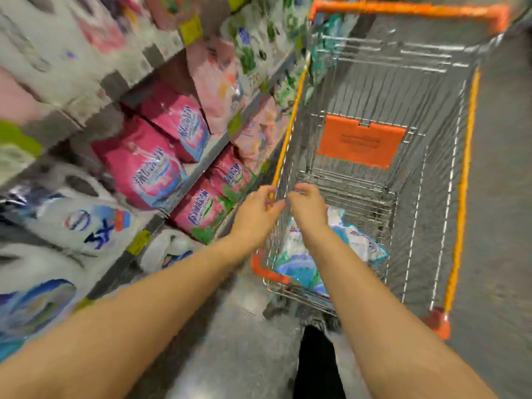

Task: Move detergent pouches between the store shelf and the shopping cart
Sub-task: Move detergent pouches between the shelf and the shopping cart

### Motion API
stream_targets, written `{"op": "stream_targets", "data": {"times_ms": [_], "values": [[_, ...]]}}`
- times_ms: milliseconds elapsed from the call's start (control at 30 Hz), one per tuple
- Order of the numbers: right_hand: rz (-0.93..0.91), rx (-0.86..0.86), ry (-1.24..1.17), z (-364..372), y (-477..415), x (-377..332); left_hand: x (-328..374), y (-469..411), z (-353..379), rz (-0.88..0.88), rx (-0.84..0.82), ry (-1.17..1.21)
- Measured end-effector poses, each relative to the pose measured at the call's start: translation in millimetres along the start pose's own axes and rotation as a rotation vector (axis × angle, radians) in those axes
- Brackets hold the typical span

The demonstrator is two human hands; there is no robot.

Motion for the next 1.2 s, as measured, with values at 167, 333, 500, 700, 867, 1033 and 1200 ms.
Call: {"op": "stream_targets", "data": {"times_ms": [167,333,500,700,867,1033,1200], "values": [[-0.229,-0.088,-0.057,53,118,-100,-1,68,-176,0.039,0.225,0.014],[-0.488,-0.246,-0.131,107,242,-212,1,135,-340,0.073,0.446,0.031],[-0.745,-0.448,-0.229,149,356,-308,5,200,-465,0.116,0.646,0.071],[-1.046,-0.625,-0.297,187,468,-396,7,258,-580,0.142,0.816,-0.015],[-1.185,-0.785,-0.418,207,539,-463,33,296,-668,0.184,0.959,-0.124],[-1.332,-0.933,-0.470,231,606,-505,60,326,-725,0.242,1.006,-0.300],[-1.382,-0.971,-0.420,272,646,-540,45,348,-777,0.190,1.011,-0.409]]}}
Point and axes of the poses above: each hand's wrist, its own y-axis away from the middle knuckle, its own z-axis out of the palm, x = y × z, the point moved 10 cm from there along -y, towards the middle knuckle, and after that the axes turned 6 degrees about x, right-handed, at the moved point
